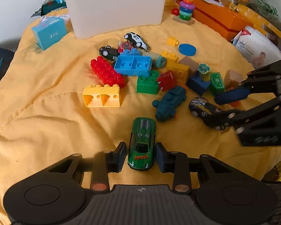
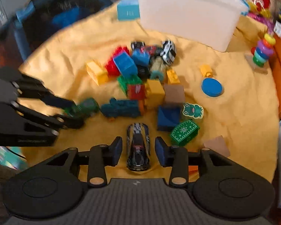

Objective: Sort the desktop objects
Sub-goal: 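Carry both cars over the white bin and open both tools to drop them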

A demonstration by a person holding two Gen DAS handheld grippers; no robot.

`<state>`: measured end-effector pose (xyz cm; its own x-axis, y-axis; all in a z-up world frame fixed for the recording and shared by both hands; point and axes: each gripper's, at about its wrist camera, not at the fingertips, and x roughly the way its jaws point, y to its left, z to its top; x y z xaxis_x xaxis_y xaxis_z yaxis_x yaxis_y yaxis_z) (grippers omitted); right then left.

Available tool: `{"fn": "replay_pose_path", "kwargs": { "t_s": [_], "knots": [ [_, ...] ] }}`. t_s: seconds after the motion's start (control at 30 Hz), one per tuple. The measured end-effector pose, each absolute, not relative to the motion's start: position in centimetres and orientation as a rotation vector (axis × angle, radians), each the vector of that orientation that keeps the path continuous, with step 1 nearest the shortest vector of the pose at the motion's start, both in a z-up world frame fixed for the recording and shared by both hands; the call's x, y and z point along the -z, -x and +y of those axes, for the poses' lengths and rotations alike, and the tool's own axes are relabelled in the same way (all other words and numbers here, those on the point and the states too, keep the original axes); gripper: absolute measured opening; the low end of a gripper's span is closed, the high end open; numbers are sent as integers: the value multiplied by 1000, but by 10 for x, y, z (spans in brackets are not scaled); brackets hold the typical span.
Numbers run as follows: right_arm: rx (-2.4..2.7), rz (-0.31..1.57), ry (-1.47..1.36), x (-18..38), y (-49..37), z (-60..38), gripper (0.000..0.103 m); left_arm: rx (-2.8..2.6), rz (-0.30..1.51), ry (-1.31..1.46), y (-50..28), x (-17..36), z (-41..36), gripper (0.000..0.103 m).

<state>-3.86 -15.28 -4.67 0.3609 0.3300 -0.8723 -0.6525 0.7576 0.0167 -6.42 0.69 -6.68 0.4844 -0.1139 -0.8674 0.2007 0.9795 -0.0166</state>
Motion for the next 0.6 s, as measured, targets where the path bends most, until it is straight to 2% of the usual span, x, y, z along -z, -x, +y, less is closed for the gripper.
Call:
{"fn": "replay_pose_path", "kwargs": {
  "t_s": [0.07, 0.1, 0.33, 0.6],
  "knots": [
    [-628, 1027, 412, 57, 38, -148, 41, 200, 1044, -123, 64, 66, 4, 33],
    [-631, 1010, 413, 57, 42, -149, 34, 203, 1042, -137, 64, 66, 2, 33],
    [-626, 1015, 360, 42, 39, -152, 33, 237, 982, -148, 61, 41, 3, 33],
    [-593, 869, 276, -18, 15, -157, 33, 256, 817, -133, 18, -14, 2, 33]
  ]
}}
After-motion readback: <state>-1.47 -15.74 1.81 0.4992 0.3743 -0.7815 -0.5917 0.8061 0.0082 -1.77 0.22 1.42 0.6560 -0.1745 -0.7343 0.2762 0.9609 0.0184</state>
